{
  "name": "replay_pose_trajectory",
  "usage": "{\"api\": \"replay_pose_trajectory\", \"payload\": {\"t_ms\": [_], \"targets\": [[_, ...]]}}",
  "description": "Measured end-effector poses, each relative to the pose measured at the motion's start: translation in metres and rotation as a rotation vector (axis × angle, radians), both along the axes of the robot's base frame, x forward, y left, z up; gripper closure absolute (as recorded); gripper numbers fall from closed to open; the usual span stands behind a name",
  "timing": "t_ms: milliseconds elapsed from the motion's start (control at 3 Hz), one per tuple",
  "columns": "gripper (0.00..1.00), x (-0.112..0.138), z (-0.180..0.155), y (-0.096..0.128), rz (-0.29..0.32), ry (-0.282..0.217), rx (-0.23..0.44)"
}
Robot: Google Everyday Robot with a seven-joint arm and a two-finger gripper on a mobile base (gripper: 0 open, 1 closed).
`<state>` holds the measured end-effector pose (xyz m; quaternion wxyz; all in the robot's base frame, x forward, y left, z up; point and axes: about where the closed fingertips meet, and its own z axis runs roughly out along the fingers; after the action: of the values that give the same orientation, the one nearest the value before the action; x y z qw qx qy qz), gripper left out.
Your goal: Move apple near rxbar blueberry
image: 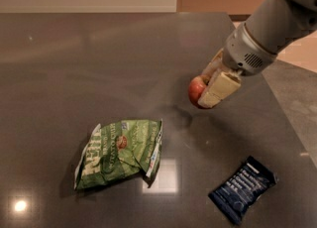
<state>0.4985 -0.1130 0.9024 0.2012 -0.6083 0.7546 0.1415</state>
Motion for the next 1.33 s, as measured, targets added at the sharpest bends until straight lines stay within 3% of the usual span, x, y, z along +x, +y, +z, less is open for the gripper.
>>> {"api": "replay_pose_trajectory", "payload": {"t_ms": [667,1000,1333], "targets": [[1.00,-0.057,-0.026,-0.037,-0.057,0.039,-0.036],[0.82,-0.071,-0.037,-0.044,-0.056,0.048,-0.041],[0.58,-0.083,-0.037,-0.051,-0.052,0.045,-0.042]]}}
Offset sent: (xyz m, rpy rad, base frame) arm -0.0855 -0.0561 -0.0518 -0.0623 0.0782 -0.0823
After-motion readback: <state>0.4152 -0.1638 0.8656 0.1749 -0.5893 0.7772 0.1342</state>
